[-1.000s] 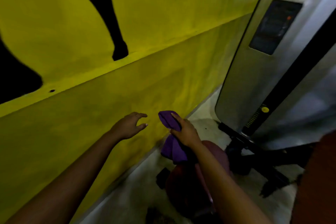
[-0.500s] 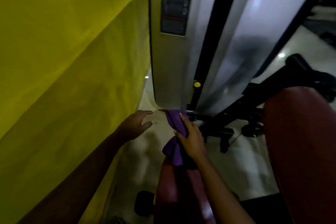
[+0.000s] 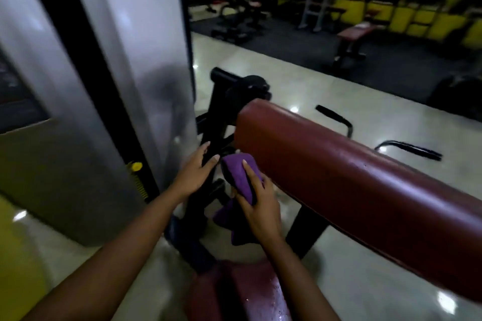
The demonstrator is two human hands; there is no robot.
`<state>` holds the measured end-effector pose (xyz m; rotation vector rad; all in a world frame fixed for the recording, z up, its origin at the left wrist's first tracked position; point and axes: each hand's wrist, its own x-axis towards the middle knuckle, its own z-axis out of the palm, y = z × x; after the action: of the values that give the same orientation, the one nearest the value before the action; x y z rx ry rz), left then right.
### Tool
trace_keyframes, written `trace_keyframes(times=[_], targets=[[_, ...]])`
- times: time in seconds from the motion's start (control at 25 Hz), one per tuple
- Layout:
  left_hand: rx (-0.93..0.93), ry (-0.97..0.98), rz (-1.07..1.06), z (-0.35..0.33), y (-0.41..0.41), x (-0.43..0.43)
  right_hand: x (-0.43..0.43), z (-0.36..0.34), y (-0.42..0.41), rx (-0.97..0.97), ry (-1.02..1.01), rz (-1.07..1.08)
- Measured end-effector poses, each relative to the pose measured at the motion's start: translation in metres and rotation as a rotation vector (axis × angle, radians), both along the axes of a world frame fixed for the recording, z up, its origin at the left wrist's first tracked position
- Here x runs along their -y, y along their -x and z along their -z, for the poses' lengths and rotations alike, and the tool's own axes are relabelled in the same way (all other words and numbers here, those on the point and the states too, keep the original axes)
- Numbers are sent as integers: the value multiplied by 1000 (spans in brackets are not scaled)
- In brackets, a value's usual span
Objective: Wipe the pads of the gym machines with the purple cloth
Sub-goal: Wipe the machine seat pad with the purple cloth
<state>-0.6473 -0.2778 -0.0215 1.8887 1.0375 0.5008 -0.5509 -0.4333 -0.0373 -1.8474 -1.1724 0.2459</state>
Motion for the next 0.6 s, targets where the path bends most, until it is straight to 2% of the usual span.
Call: trace_keyframes(times=[0.28,0.44,0.52,0.6], targets=[[234,212,222,-15,-74,-40,-11,-33,7,192,-10,424],[437,556,279,1,-103,-67,-46,-59,1,349,-28,726],[437,663,361,-7,-103,-70,-82,-65,-8,465,28,884],[490,715,370,-12,-101,-66,-119,-56,-21,574,154,920]])
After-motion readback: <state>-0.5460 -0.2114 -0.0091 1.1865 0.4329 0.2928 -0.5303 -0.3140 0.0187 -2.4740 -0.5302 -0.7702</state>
